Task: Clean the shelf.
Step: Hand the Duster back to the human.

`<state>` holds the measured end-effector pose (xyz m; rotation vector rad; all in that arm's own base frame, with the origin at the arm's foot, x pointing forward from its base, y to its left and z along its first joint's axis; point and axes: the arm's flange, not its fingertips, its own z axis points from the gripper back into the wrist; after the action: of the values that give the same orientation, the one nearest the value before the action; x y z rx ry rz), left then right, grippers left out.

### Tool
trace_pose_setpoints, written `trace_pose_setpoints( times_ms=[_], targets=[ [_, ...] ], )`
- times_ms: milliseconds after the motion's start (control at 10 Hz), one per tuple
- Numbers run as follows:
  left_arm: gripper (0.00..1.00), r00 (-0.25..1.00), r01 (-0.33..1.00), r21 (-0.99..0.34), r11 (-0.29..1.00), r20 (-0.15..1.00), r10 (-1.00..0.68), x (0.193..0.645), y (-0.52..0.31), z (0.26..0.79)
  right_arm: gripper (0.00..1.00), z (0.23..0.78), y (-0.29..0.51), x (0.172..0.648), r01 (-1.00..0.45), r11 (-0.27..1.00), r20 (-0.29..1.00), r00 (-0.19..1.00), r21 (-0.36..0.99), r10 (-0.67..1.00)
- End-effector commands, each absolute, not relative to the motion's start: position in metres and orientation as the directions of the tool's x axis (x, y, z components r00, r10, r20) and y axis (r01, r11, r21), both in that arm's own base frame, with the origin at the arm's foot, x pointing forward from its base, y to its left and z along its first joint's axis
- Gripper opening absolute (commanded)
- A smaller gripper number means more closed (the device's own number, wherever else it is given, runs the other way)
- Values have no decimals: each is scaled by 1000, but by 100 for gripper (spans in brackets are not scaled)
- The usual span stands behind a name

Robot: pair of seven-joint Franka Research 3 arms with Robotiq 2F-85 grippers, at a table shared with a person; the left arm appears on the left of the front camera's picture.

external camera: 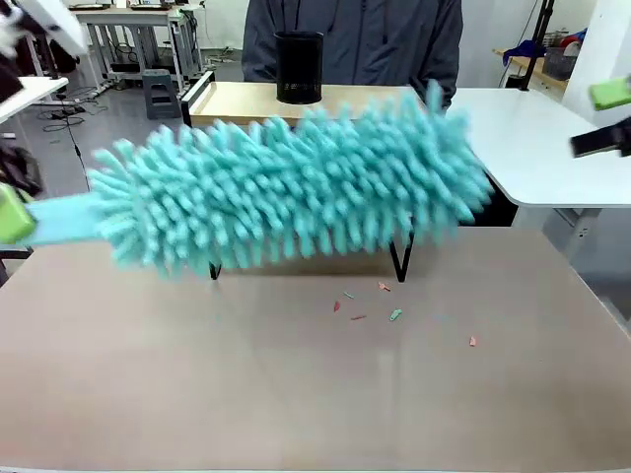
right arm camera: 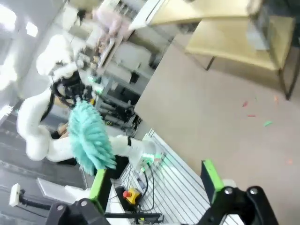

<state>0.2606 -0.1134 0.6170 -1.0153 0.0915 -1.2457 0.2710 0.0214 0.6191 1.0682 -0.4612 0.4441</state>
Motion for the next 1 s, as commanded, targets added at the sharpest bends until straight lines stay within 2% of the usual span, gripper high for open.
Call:
trace_pose_setpoints(
  times_ms=[0,200,400,600,900],
  targets=[
    [12,241,699,-696,-163,444,-863,283,-164,610,100,634,67,319,-634,316,569,773,706,279],
    [12,211,680,-711,-180,425,-880,294,-187,602,100,627,120,332,-618,236,473,750,750,462],
    [12,212,674,-721,-162,399,-892,306,-199,595,100,605,172,316,-569,139,363,674,811,643],
    [12,236,665,-728,-168,418,-877,318,-201,589,100,591,190,295,-554,189,255,626,811,737],
    [12,262,648,-746,-150,404,-876,326,-206,582,100,585,188,282,-550,183,233,600,814,765]
  ],
)
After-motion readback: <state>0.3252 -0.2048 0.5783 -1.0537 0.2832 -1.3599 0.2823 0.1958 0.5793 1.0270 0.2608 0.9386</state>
